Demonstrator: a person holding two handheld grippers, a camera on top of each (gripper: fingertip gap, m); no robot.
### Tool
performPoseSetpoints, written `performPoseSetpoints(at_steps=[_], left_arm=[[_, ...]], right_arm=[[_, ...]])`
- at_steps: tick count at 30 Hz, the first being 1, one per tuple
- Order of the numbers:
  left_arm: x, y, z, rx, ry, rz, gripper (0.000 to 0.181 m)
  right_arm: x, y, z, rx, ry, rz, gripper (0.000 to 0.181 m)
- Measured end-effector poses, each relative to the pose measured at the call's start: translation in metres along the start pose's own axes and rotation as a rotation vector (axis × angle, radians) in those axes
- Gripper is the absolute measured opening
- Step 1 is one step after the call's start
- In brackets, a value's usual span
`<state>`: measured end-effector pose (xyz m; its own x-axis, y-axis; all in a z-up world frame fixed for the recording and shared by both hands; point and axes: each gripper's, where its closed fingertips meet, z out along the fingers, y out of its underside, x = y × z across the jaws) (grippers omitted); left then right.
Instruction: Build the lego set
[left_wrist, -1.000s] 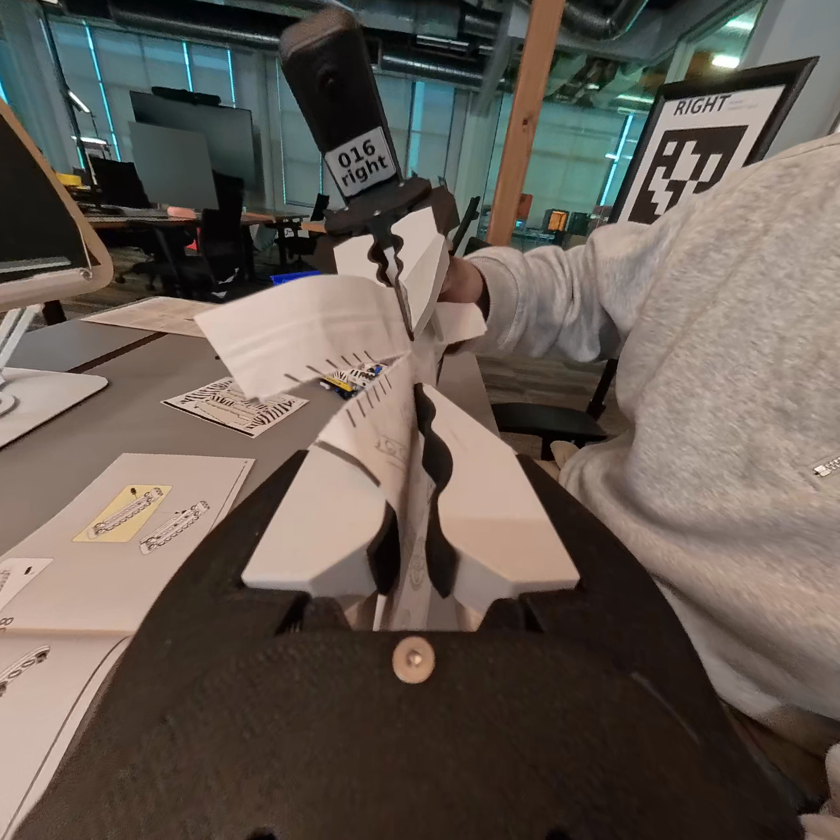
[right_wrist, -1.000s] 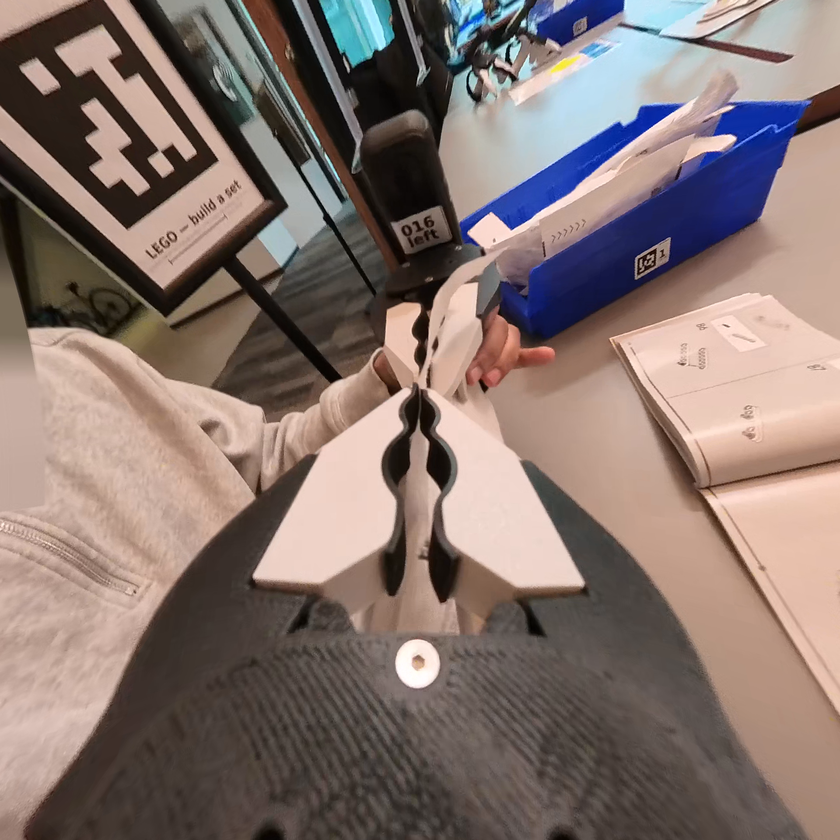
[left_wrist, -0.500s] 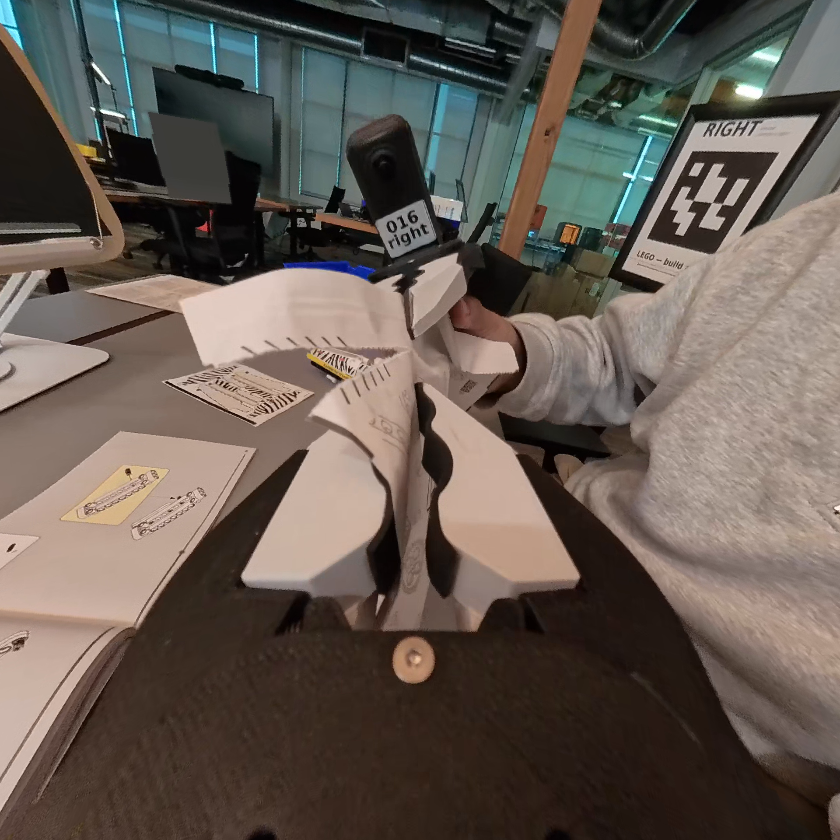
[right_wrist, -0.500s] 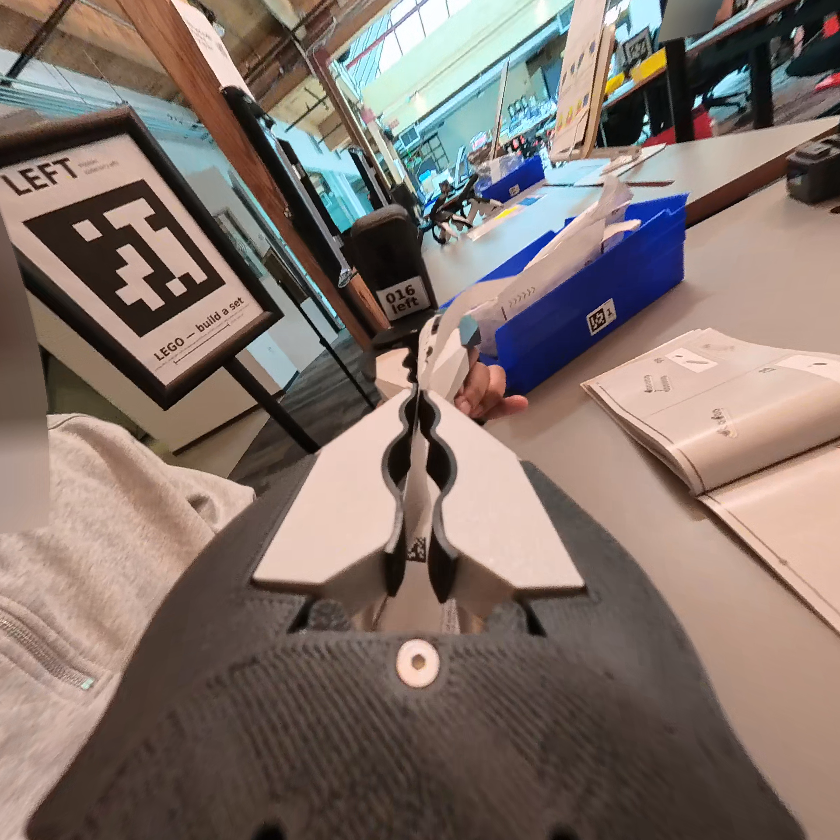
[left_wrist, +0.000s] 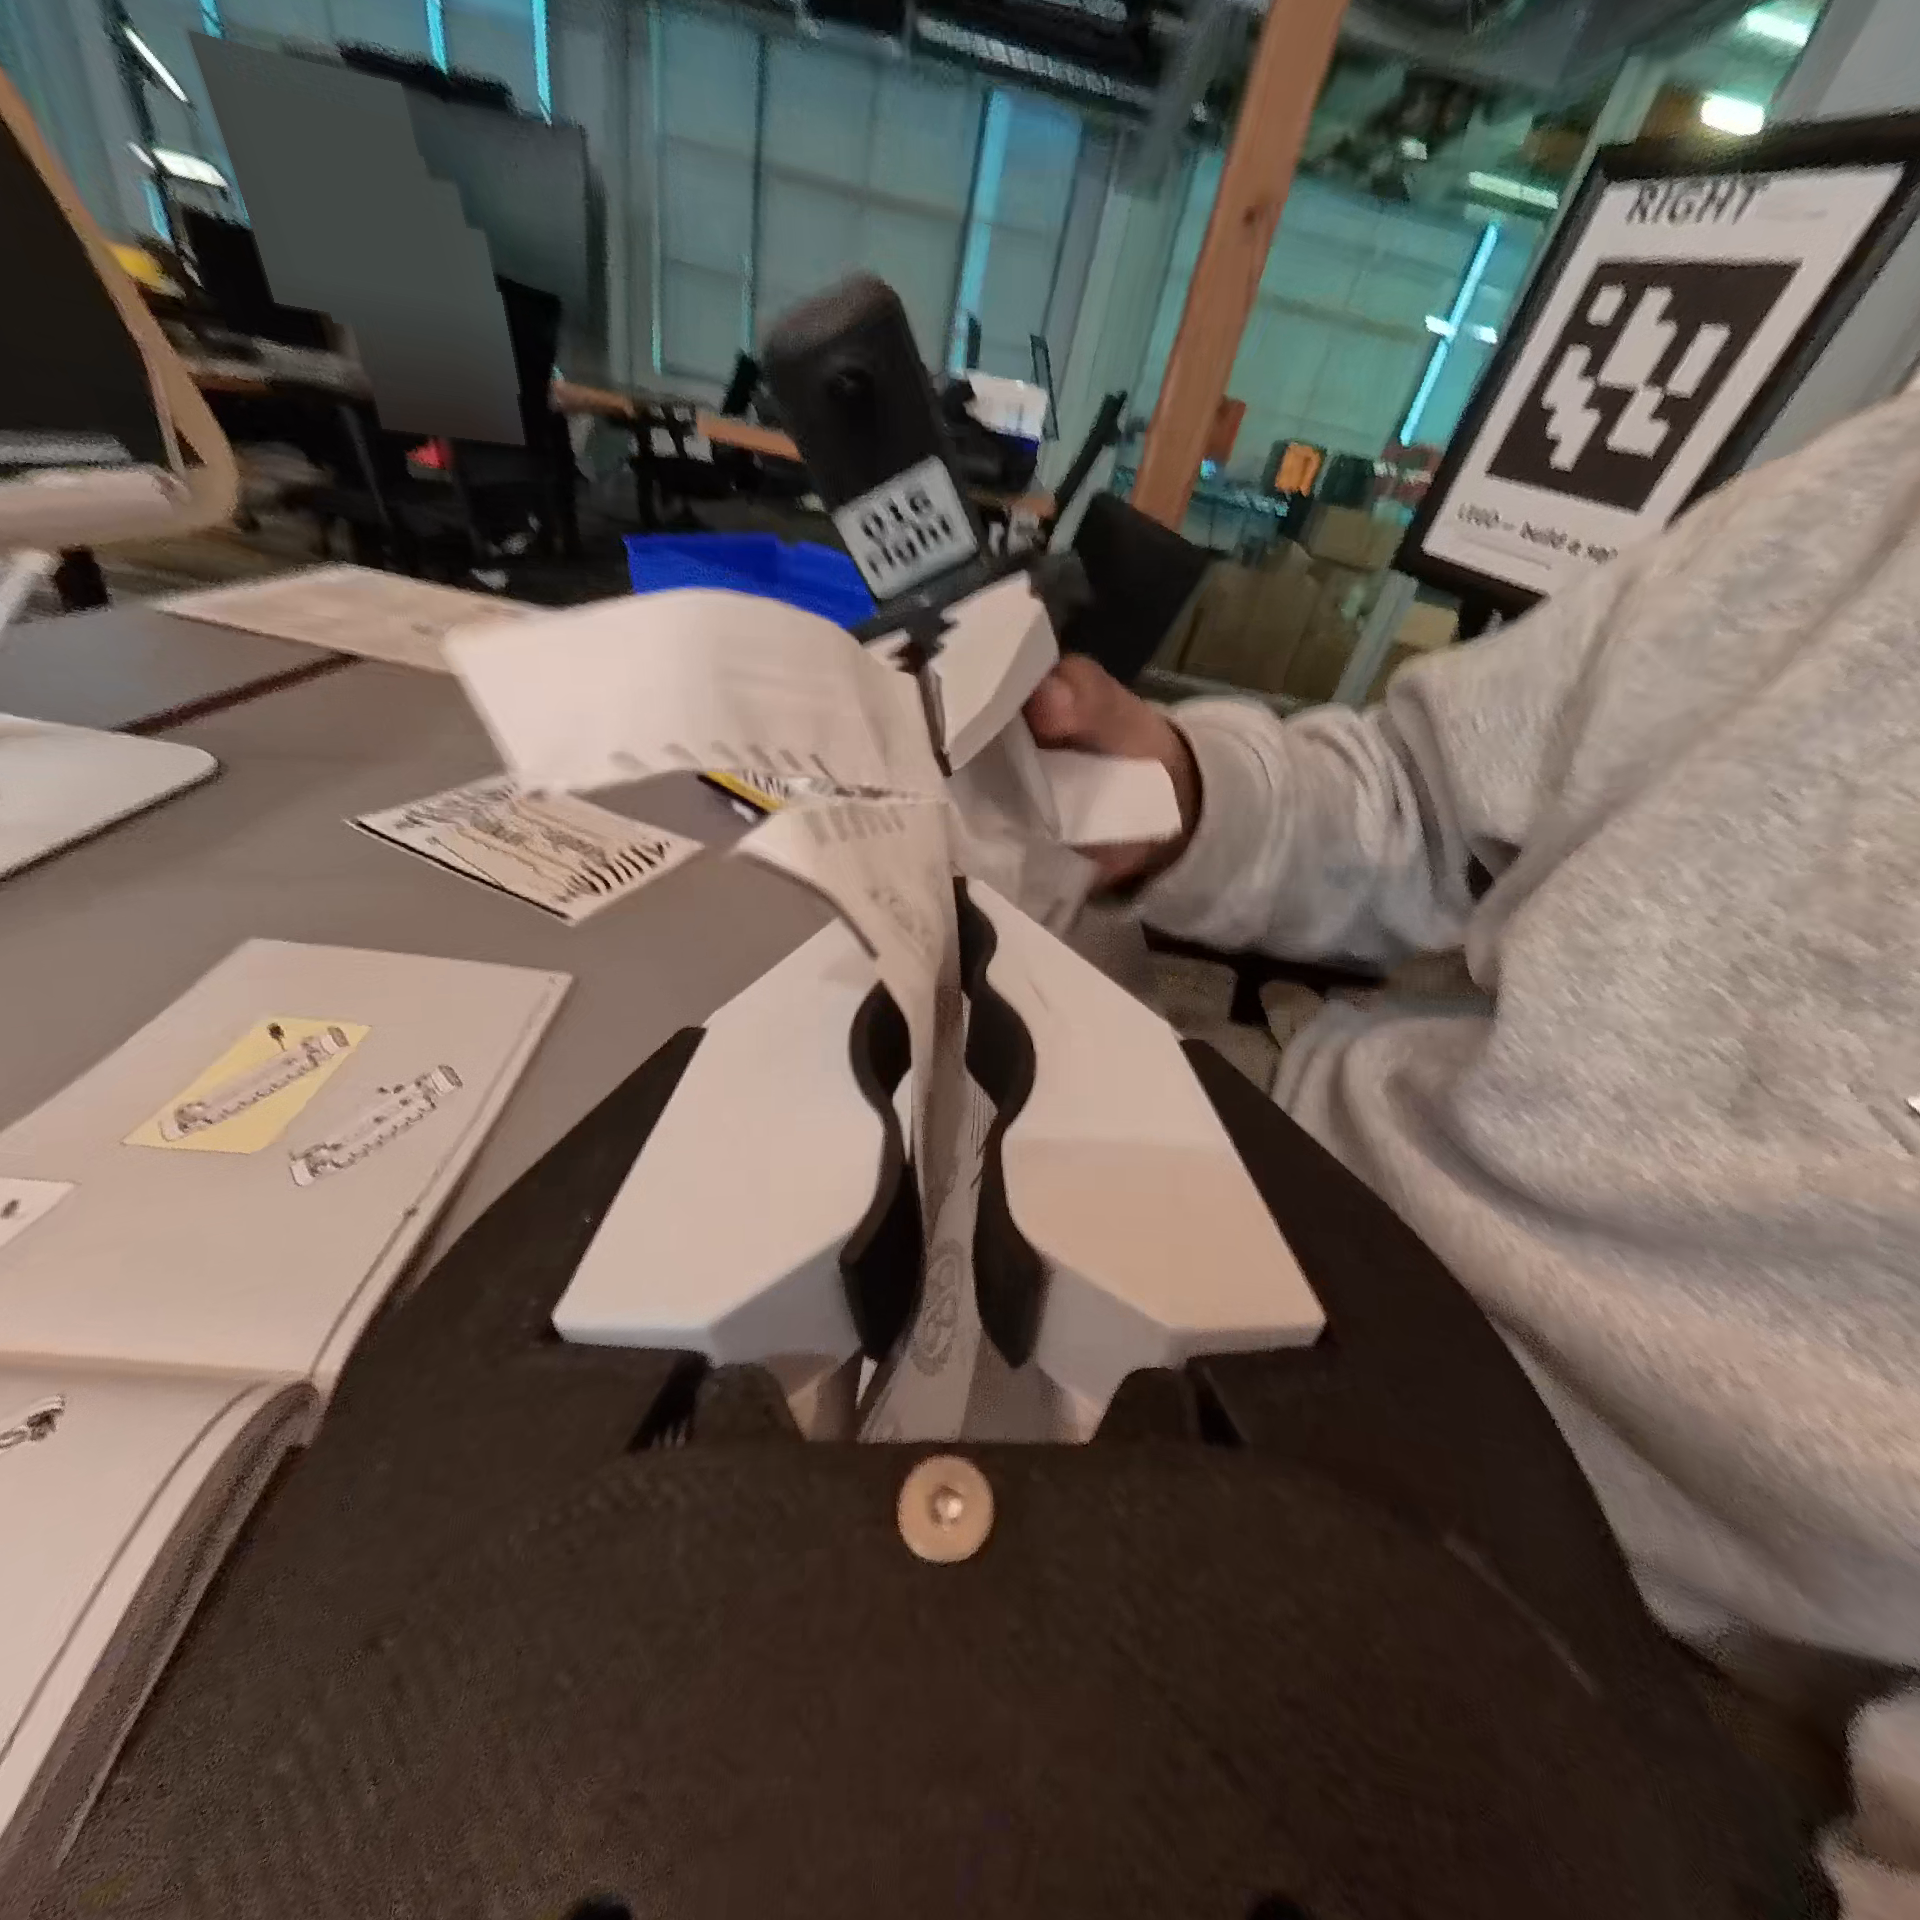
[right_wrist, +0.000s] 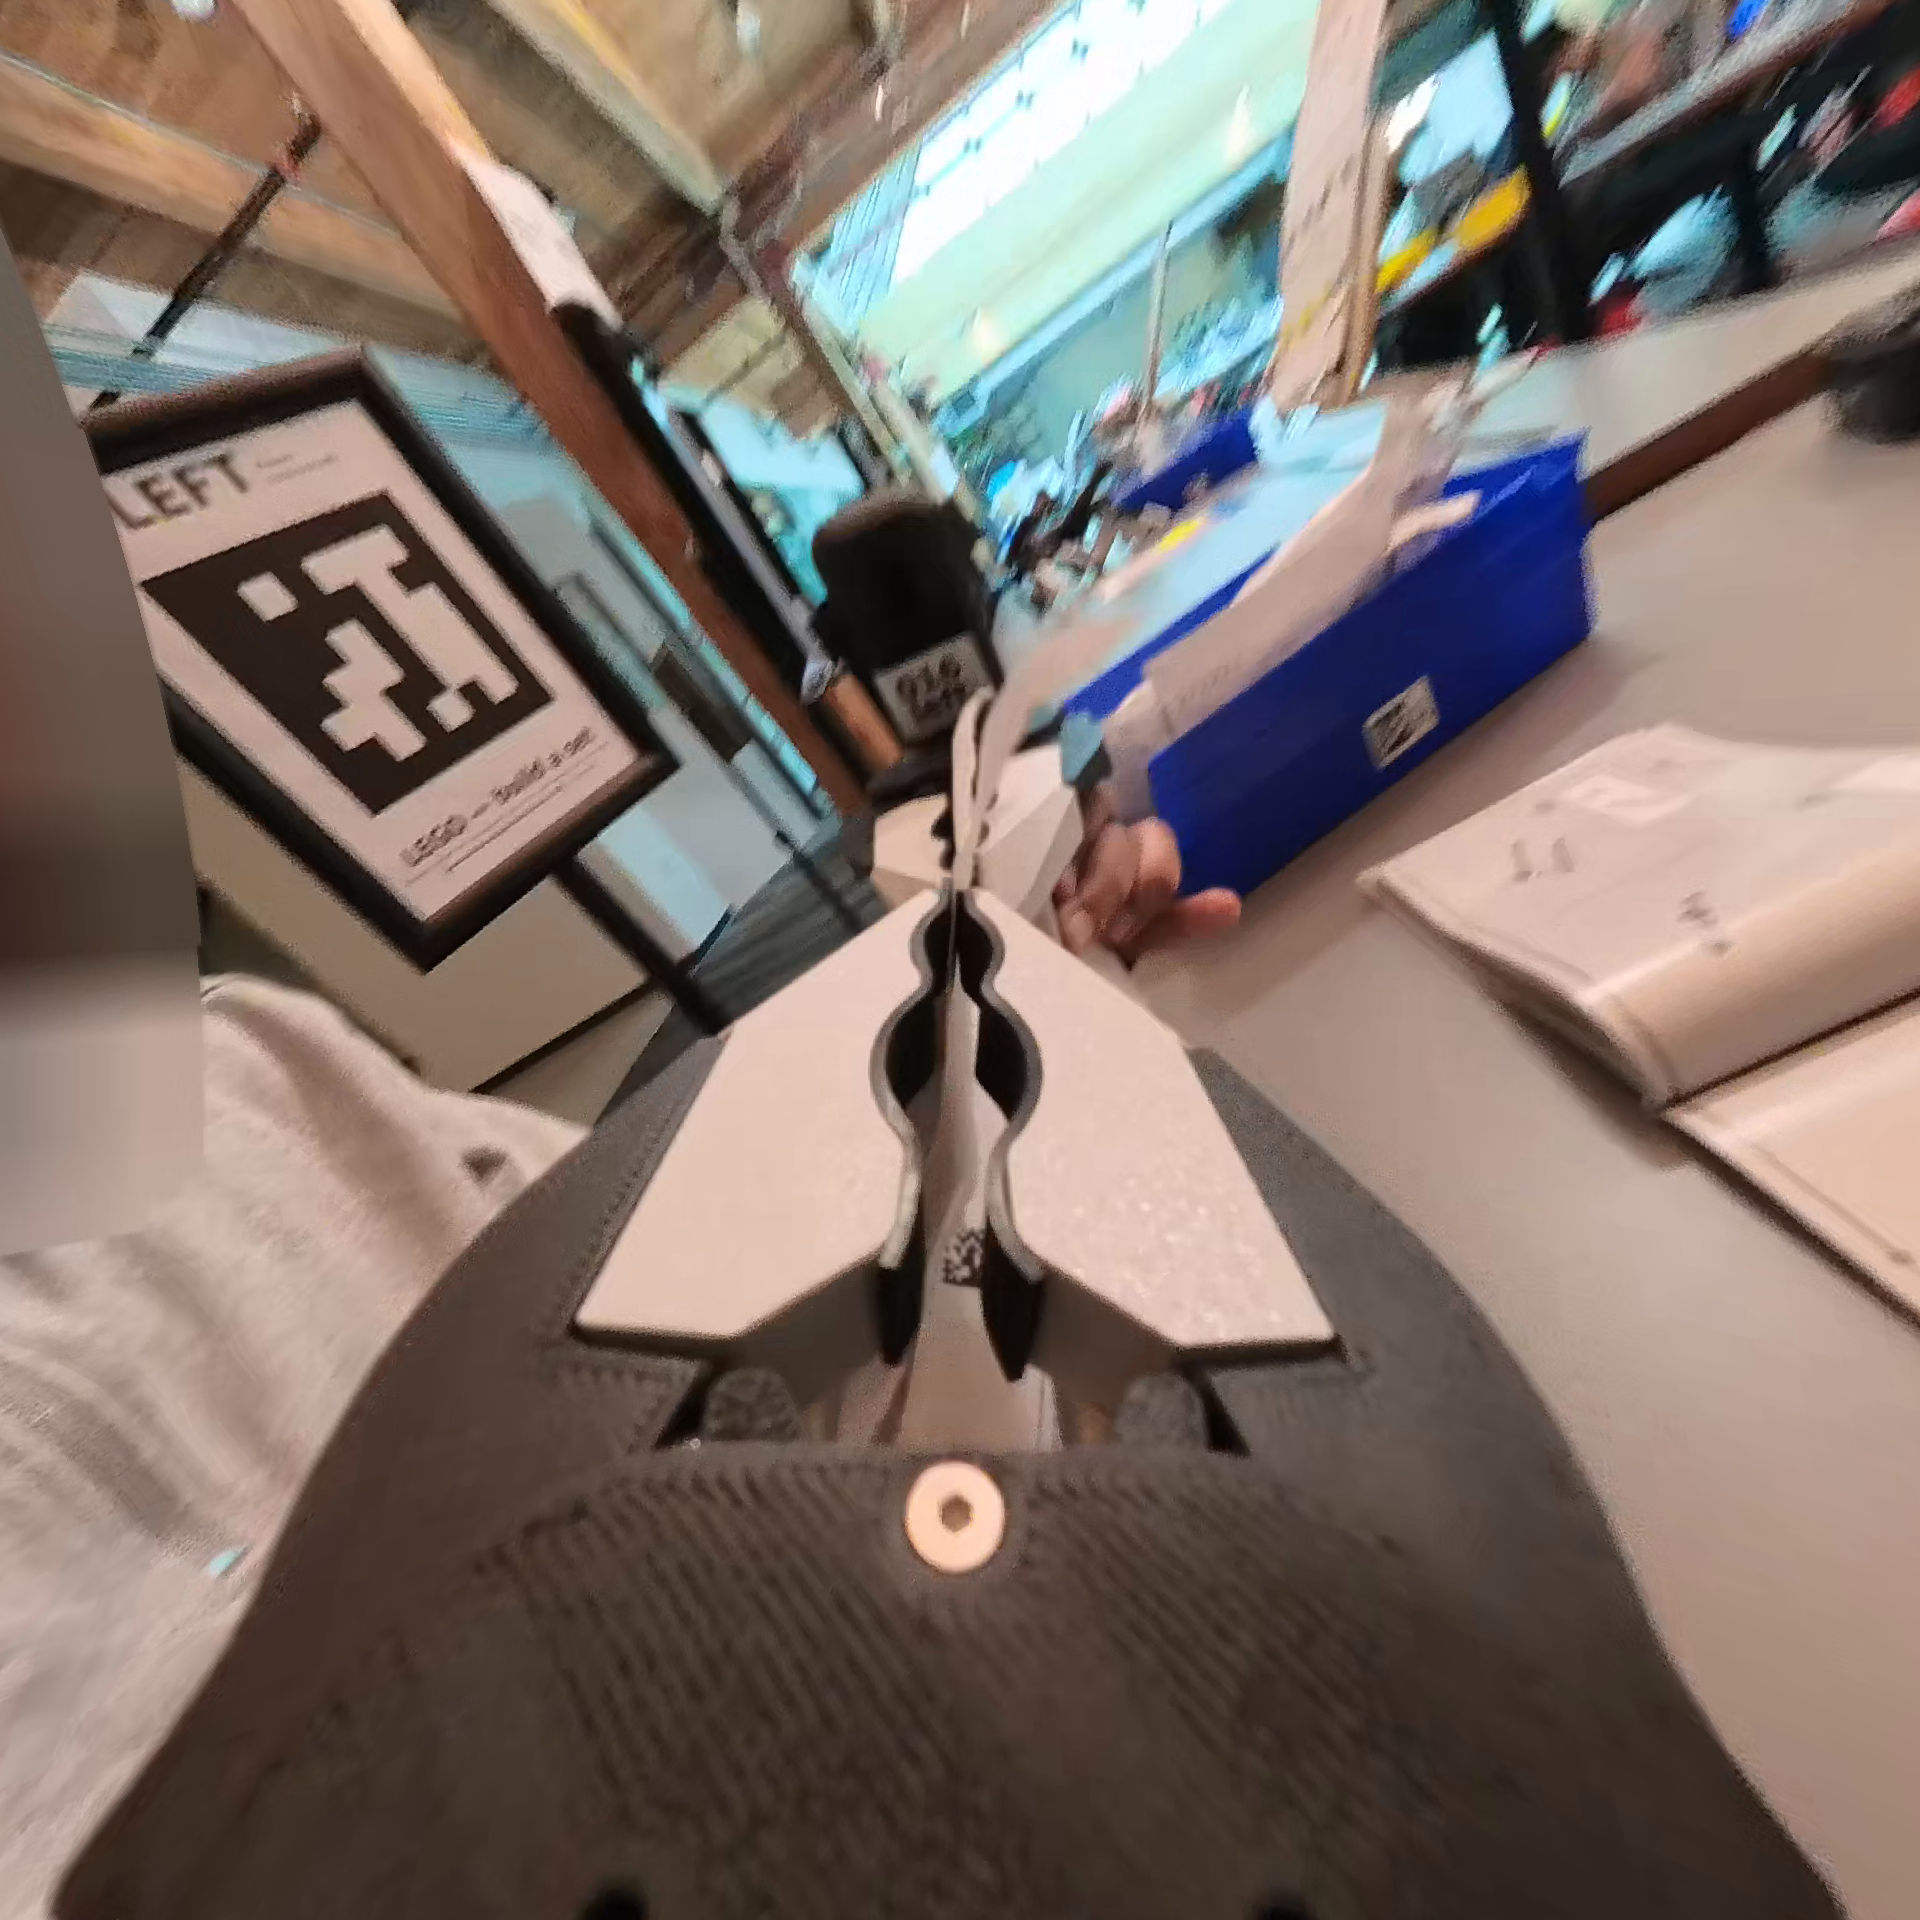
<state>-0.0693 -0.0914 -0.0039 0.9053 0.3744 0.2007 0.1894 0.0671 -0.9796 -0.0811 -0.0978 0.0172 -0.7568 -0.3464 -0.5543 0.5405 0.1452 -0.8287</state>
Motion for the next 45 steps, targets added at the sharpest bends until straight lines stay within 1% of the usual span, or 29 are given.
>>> performPoseSetpoints(at_steps=[1,3,5,7,8,9,11,13,15,16,19,22,25,28,31,32,34,35,37,39,40,43,45], left_arm=[[0.003,0.004,0.0,-0.035,0.022,-0.013,0.0],[0.009,0.005,-0.001,-0.054,0.053,-0.022,0.0],[0.015,0.005,0.001,-0.075,0.076,-0.019,0.0],[0.02,0.006,0.005,-0.092,0.102,-0.022,0.0],[0.02,0.006,0.007,-0.096,0.104,-0.025,0.0],[0.02,0.007,0.008,-0.101,0.104,-0.029,0.0],[0.021,0.007,0.01,-0.1,0.113,-0.036,0.0],[0.022,0.007,0.009,-0.093,0.124,-0.038,0.0],[0.023,0.007,0.008,-0.089,0.13,-0.033,0.0],[0.024,0.002,0.007,-0.063,0.132,-0.026,0.0],[0.024,-0.015,0.006,0.035,0.108,0.016,0.0],[0.017,-0.018,0.008,0.052,0.034,0.055,0.0],[0.01,-0.019,0.0,0.08,0.013,0.03,0.0],[0.007,-0.007,0.004,0.003,0.009,0.024,0.0],[0.013,-0.011,0.008,0.032,0.058,0.01,0.0],[0.014,-0.009,0.009,0.019,0.066,0.008,0.0],[0.015,-0.006,0.01,0.009,0.084,0.007,0.0],[0.015,-0.006,0.009,0.015,0.09,0.002,0.0],[0.016,-0.007,0.009,0.025,0.105,-0.005,0.0],[0.015,-0.004,0.01,0.012,0.107,-0.012,0.0],[0.015,-0.002,0.01,0.003,0.106,-0.012,0.0],[0.013,-0.003,0.009,0.014,0.098,-0.012,0.0],[0.011,-0.007,0.008,0.047,0.086,-0.004,0.0]], right_arm=[[0.0,0.002,-0.003,-0.049,-0.021,0.018,0.0],[-0.006,-0.004,-0.01,-0.109,-0.057,0.01,0.002],[-0.003,0.0,-0.012,-0.252,-0.017,-0.031,0.015],[-0.001,0.006,-0.008,-0.382,0.031,-0.08,0.039],[-0.006,0.009,-0.005,-0.434,0.018,-0.091,0.039],[-0.012,0.012,-0.001,-0.478,-0.003,-0.093,0.038],[-0.02,0.02,0.004,-0.557,-0.026,-0.113,0.01],[-0.017,0.022,0.007,-0.6,0.015,-0.16,0.0],[-0.019,0.022,0.007,-0.612,0.023,-0.175,0.0],[-0.02,0.019,0.009,-0.584,0.019,-0.169,0.0],[-0.027,0.0,0.011,-0.423,-0.027,-0.095,0.0],[-0.022,-0.009,0.007,-0.308,-0.032,-0.065,0.0],[-0.017,-0.022,-0.004,-0.189,-0.031,-0.021,0.0],[-0.008,-0.012,-0.008,-0.226,0.005,-0.03,0.0],[-0.011,-0.018,-0.008,-0.204,-0.04,-0.003,0.0],[-0.012,-0.018,-0.007,-0.216,-0.053,0.007,0.012],[-0.01,-0.01,-0.007,-0.294,-0.062,0.027,0.039],[-0.01,-0.003,-0.007,-0.335,-0.074,0.041,0.044],[-0.013,0.009,-0.008,-0.413,-0.107,0.075,0.032],[-0.019,0.016,-0.009,-0.448,-0.139,0.07,0.019],[-0.02,0.016,-0.009,-0.446,-0.139,0.055,0.001],[-0.015,0.013,-0.01,-0.439,-0.089,0.013,0.0],[-0.016,0.009,-0.01,-0.399,-0.075,0.008,0.0]])
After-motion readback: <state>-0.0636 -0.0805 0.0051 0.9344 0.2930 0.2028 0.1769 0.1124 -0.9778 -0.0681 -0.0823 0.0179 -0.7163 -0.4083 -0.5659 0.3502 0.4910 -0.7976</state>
